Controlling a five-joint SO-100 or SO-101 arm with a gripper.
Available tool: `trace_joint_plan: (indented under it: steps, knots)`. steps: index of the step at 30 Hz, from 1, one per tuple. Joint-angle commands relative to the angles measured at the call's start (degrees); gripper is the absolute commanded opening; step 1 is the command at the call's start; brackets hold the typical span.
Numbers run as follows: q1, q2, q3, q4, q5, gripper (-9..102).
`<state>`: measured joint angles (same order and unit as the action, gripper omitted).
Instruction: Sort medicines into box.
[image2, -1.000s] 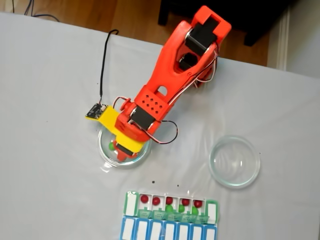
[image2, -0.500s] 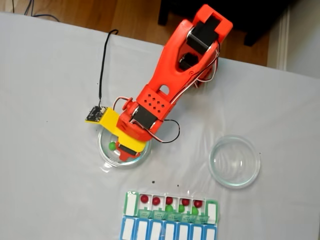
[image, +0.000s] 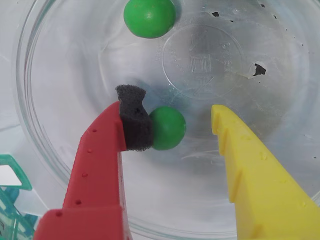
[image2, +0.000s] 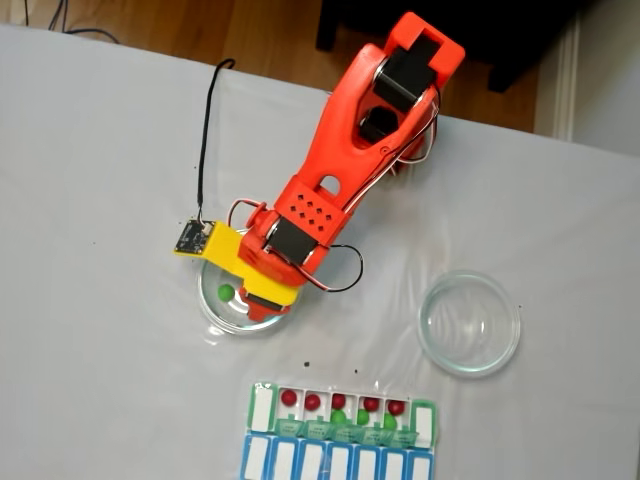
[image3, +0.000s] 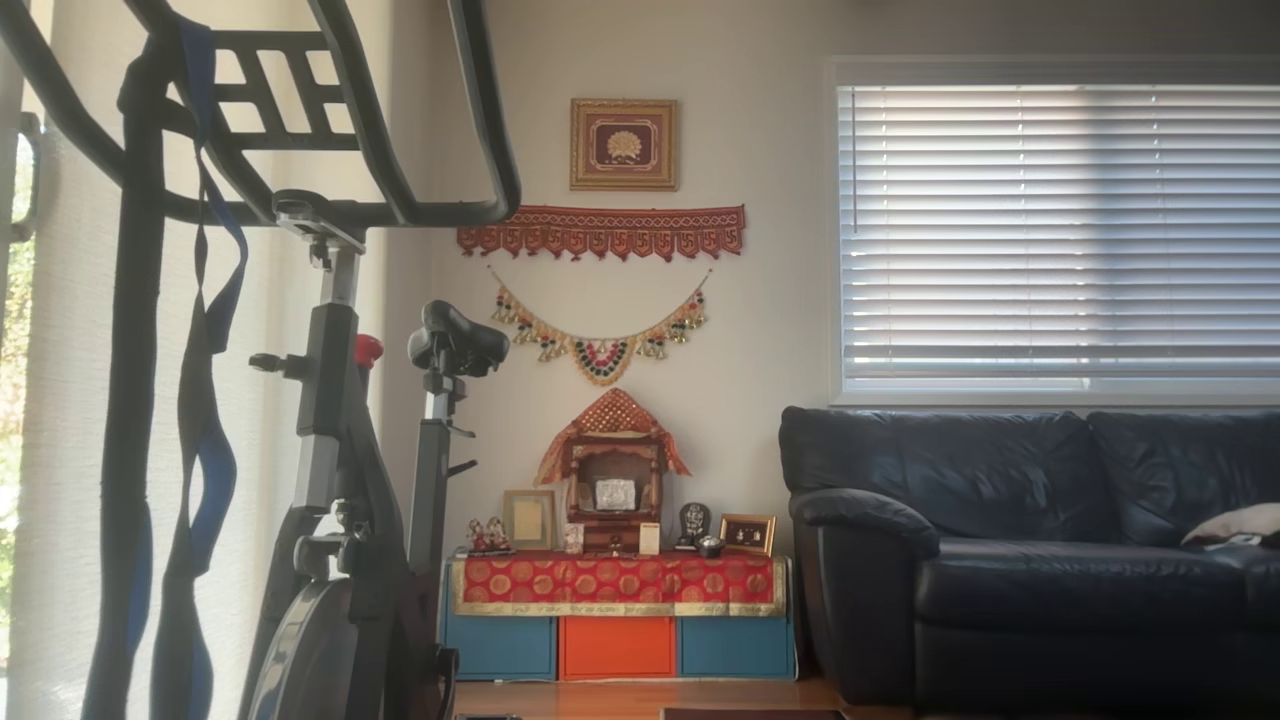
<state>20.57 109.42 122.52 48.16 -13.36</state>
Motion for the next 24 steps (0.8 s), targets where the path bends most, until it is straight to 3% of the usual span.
trace_joint_plan:
  steps: [1, 15, 24]
  knots:
    - [-2.4, 0.0, -6.0, 0.2, -1.1, 23]
    - [-4.7, -12.4, -18.1, 14.9, -11.5, 30]
    - [-6.7, -2.4, -12.9, 17.4, -11.0, 30]
